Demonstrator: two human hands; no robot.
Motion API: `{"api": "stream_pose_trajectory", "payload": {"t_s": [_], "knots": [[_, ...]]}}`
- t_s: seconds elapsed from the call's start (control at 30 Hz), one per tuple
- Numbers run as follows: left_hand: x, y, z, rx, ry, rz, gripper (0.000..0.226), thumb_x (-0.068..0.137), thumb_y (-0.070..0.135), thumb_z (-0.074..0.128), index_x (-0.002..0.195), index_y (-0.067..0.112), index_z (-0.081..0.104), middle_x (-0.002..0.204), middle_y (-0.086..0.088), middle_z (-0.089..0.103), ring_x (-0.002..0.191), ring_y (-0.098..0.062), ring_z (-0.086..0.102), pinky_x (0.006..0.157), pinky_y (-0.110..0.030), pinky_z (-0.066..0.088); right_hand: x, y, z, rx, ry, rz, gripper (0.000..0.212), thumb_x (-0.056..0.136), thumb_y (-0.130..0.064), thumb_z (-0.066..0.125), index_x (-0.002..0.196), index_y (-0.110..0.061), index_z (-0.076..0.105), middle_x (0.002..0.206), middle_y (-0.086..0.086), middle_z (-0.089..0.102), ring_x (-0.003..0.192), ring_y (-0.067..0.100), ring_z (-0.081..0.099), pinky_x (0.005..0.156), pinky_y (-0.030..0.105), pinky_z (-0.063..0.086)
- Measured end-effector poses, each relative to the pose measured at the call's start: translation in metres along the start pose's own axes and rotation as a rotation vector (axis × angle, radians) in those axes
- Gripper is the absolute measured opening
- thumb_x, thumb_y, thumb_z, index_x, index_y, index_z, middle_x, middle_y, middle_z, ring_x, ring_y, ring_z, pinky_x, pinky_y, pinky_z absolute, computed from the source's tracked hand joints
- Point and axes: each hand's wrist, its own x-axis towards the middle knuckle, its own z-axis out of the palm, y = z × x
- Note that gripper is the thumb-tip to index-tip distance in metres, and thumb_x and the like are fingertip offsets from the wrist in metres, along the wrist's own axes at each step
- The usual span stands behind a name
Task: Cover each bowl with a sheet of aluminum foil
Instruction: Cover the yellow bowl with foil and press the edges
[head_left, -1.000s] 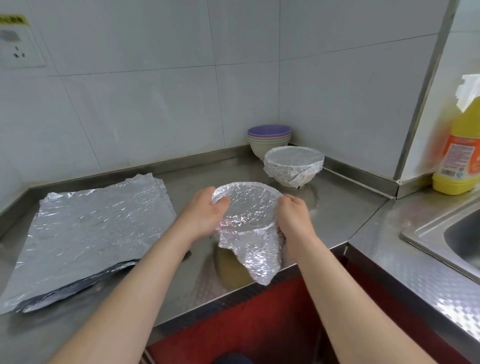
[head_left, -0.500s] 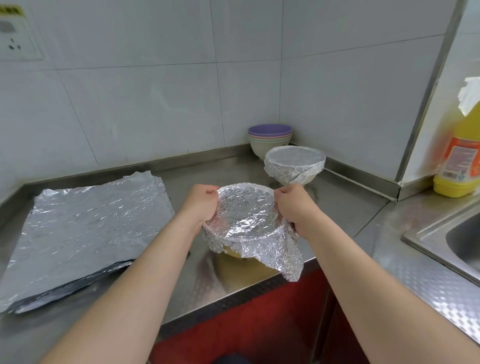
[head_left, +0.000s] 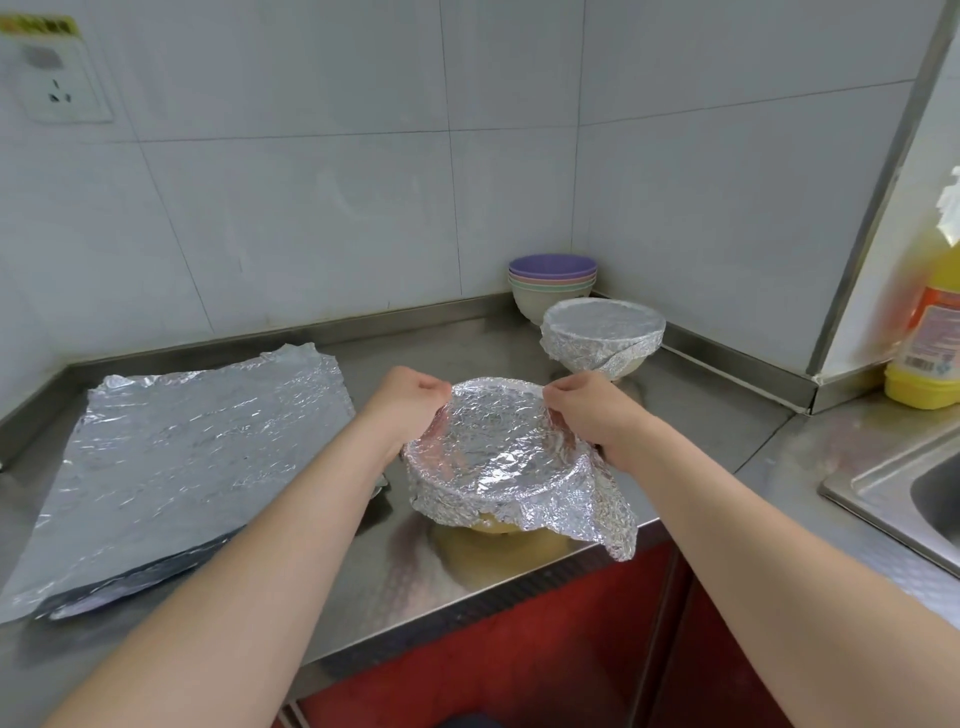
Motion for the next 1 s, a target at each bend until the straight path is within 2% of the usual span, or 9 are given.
{"api": "stream_pose_trajectory", "payload": {"t_s": [0.13, 0.2, 0.27, 0.4, 0.53, 0.67, 0.77, 0.9, 1.0], "knots": [[-0.002, -0.003, 0.005, 0.008, 0.034, 0.044, 0.047, 0.094, 0.003, 0.043, 0.047, 0.01, 0.046, 0.041, -0.005, 0.046, 0.033, -0.013, 0.038, 0.043, -0.016, 0.034, 0.003, 0.001, 0.003, -0.012, 0.002, -0.017, 0.04, 0.1, -0.018, 0.042, 0.12, 0.016, 0.051, 0.066, 0.007, 0.035, 0.052, 0.014, 0.028, 0.054, 0.028, 0.024], [-0.006, -0.004, 0.004, 0.056, 0.042, 0.067, 0.05, 0.094, 0.006, 0.042, 0.045, 0.012, 0.048, 0.041, -0.004, 0.049, 0.035, -0.014, 0.041, 0.051, -0.019, 0.039, 0.0, 0.001, 0.001, 0.034, -0.02, -0.041, 0.042, 0.1, -0.022, 0.044, 0.129, 0.009, 0.05, 0.078, 0.01, 0.053, 0.065, 0.017, 0.05, 0.065, 0.028, 0.038], [-0.009, -0.005, -0.002, 0.133, 0.077, 0.071, 0.044, 0.095, 0.011, 0.041, 0.057, 0.02, 0.06, 0.052, 0.001, 0.061, 0.047, -0.016, 0.049, 0.065, -0.027, 0.043, -0.007, 0.007, -0.01, 0.105, -0.047, -0.048, 0.05, 0.098, -0.037, 0.049, 0.141, -0.01, 0.047, 0.125, 0.0, 0.06, 0.113, 0.018, 0.057, 0.099, 0.033, 0.042], [-0.03, -0.001, -0.008, 0.337, 0.256, 0.227, 0.03, 0.096, 0.022, 0.045, 0.117, 0.03, 0.065, 0.12, 0.009, 0.065, 0.105, -0.017, 0.061, 0.091, -0.029, 0.043, -0.039, 0.04, -0.045, 0.426, -0.129, -0.025, 0.063, 0.083, -0.051, 0.064, 0.14, -0.031, 0.046, 0.129, -0.019, 0.055, 0.119, 0.009, 0.055, 0.105, 0.046, 0.042], [-0.076, 0.004, 0.017, 0.356, 0.18, 0.612, 0.026, 0.094, 0.031, 0.049, 0.096, 0.022, 0.073, 0.101, 0.01, 0.071, 0.099, -0.011, 0.063, 0.089, -0.031, 0.049, -0.068, 0.069, -0.041, 0.392, -0.264, -0.098, 0.086, 0.07, -0.04, 0.081, 0.144, -0.036, 0.039, 0.145, -0.02, 0.042, 0.125, -0.001, 0.049, 0.104, 0.037, 0.044], [-0.093, -0.003, 0.042, 0.457, 0.175, 0.73, 0.035, 0.091, 0.044, 0.043, 0.086, 0.025, 0.071, 0.09, 0.013, 0.069, 0.087, -0.008, 0.061, 0.076, -0.035, 0.052, -0.081, 0.056, -0.018, 0.442, -0.255, -0.246, 0.044, 0.09, 0.003, 0.053, 0.125, -0.023, 0.059, 0.121, -0.015, 0.066, 0.108, 0.001, 0.062, 0.09, 0.024, 0.05], [-0.098, -0.005, 0.049, 0.371, 0.236, 0.769, 0.034, 0.088, 0.048, 0.049, 0.081, 0.025, 0.073, 0.085, 0.013, 0.07, 0.083, -0.007, 0.063, 0.07, -0.033, 0.054, -0.078, 0.052, 0.002, 0.386, -0.048, -0.294, 0.038, 0.087, 0.0, 0.053, 0.116, -0.022, 0.066, 0.107, -0.005, 0.072, 0.099, 0.014, 0.066, 0.088, 0.033, 0.051], [-0.097, -0.009, 0.061, 0.399, 0.277, 0.782, 0.025, 0.087, 0.043, 0.055, 0.078, 0.024, 0.07, 0.076, 0.011, 0.068, 0.075, -0.011, 0.063, 0.061, -0.034, 0.052, -0.071, 0.054, 0.021, 0.303, 0.243, -0.248, 0.021, 0.082, -0.009, 0.056, 0.089, -0.02, 0.072, 0.056, -0.017, 0.059, 0.054, 0.003, 0.048, 0.056, 0.026, 0.039], [-0.095, -0.01, 0.068, 0.396, 0.342, 0.772, 0.023, 0.086, 0.039, 0.055, 0.076, 0.023, 0.069, 0.071, 0.009, 0.067, 0.069, -0.013, 0.063, 0.055, -0.034, 0.05, -0.067, 0.052, 0.034, 0.24, 0.386, -0.197, 0.015, 0.082, -0.013, 0.054, 0.074, -0.016, 0.066, 0.051, -0.009, 0.053, 0.054, 0.011, 0.041, 0.055, 0.028, 0.036]]}}
